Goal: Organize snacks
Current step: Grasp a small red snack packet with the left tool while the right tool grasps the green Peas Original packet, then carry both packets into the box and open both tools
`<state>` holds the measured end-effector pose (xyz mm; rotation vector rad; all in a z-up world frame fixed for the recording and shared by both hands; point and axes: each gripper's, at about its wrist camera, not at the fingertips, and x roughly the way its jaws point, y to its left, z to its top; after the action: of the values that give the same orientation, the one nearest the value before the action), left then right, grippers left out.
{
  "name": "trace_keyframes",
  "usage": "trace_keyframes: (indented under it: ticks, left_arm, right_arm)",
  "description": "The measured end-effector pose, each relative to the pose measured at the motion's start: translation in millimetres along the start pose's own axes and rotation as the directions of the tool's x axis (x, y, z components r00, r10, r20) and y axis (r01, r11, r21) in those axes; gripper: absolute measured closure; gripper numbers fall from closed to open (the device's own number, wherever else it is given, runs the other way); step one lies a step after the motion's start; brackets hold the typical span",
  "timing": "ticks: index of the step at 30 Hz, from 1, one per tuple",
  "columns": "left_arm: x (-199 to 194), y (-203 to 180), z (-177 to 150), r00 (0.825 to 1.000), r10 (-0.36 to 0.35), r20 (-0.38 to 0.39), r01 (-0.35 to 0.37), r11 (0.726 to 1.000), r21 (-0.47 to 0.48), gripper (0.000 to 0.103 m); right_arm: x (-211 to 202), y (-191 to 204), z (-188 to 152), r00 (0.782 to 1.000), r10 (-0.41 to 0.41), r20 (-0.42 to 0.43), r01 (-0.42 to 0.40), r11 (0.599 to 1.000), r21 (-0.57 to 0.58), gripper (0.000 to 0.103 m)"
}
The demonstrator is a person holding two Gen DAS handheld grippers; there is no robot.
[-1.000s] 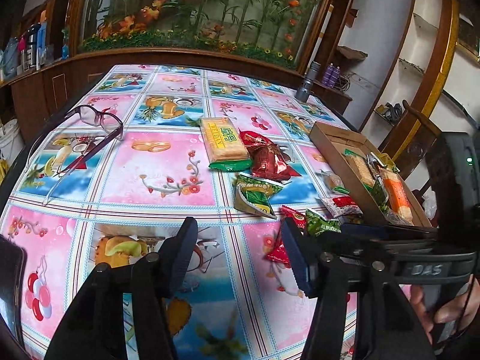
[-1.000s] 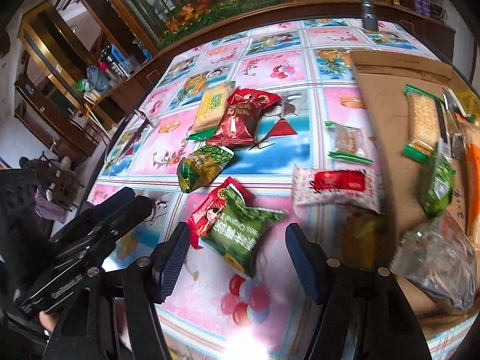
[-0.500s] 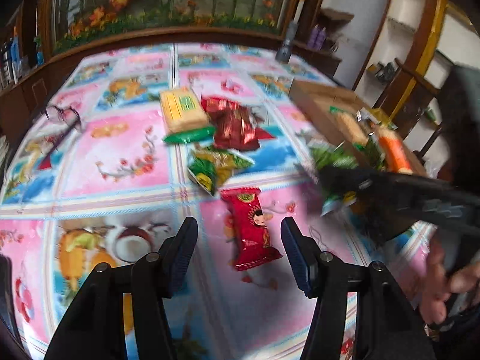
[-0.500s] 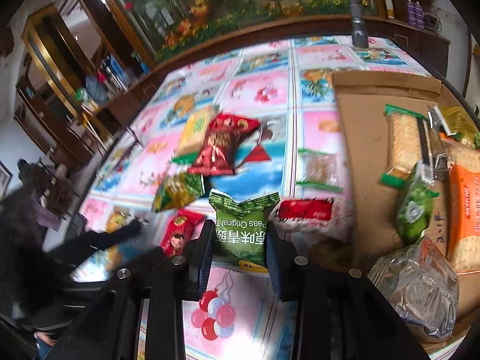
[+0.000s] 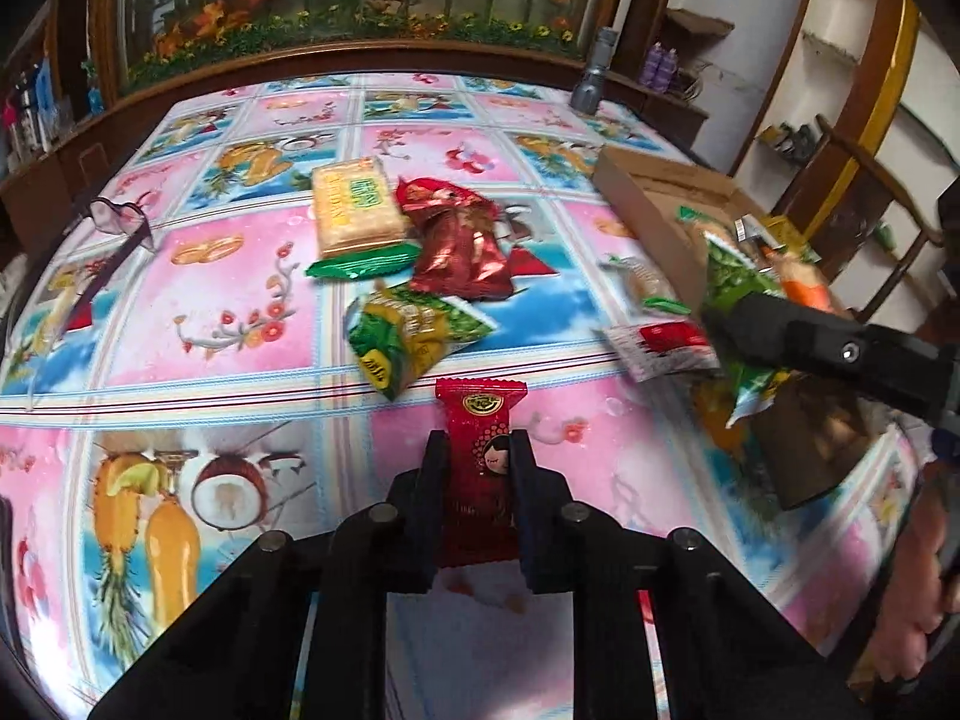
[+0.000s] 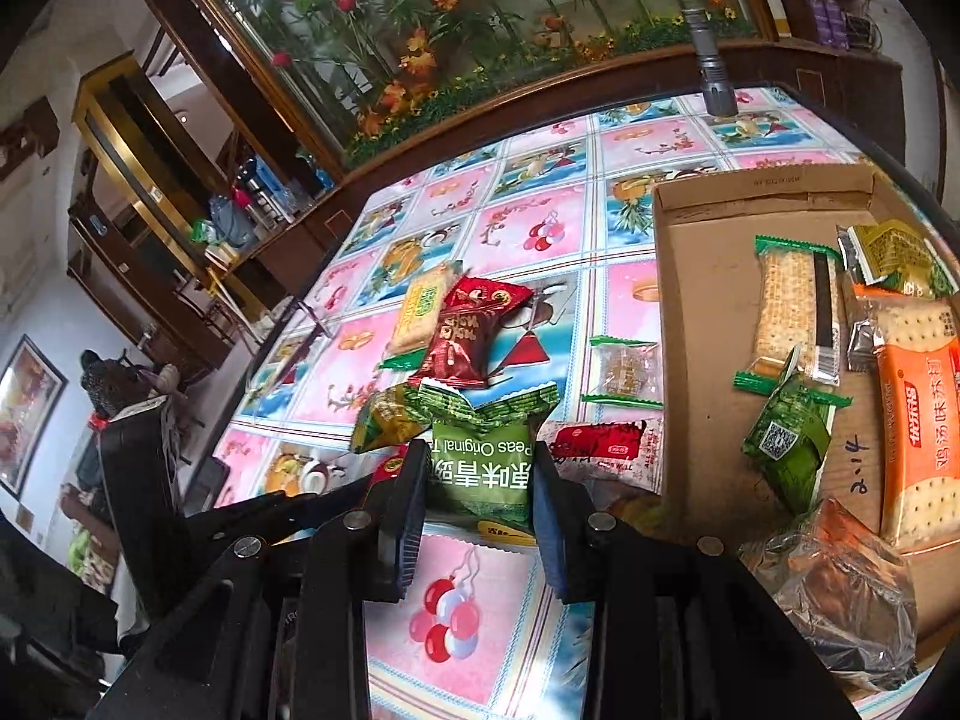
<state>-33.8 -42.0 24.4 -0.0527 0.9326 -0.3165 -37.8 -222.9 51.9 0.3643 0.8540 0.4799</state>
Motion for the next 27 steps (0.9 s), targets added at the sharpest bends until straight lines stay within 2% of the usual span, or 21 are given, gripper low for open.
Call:
trace_keyframes:
  ticks: [5,9,12,18,22,27]
  left_arm:
    - [-8.8,-7.6,5.3,1.000,-0.018,0.021,0.018,1.000,-0.001,0.085]
    - [-14.4,-15.7,11.2,0.999,-0.037,0.032,0.037,0.999,0.004,0.085]
    - [-18.1,-25.0,18.8,0.998,-0.051,0.046,0.051,0.999,0.015,0.085]
    - [-18.8,-54.1,38.4,0.993,-0.098,0.062,0.094,0.994,0.059,0.085]
    - [-9.0,-82.0,54.7,0.991,-0.114,0.076,0.106,0.989,0.103,0.085]
    - [14.7,-119.3,73.7,0.988,-0.139,0.061,0.128,0.980,0.151,0.085]
  right_arm:
    - [-6.9,-3.4,1.6,0.999,0.036,0.011,-0.036,0.999,0.012,0.068]
    - [-11.6,-8.1,2.6,0.994,0.113,0.000,-0.113,0.993,0.042,0.068]
    - [-22.3,-14.0,8.6,0.990,0.136,0.026,-0.138,0.989,0.055,0.068]
    - [-53.0,-37.6,24.8,0.992,0.038,0.124,-0.045,0.998,0.054,0.068]
    - [-64.9,-53.2,30.9,0.984,-0.033,0.177,0.021,0.997,0.069,0.068]
    - [-70.4,-88.5,45.0,0.975,-0.086,0.205,0.053,0.986,0.160,0.068]
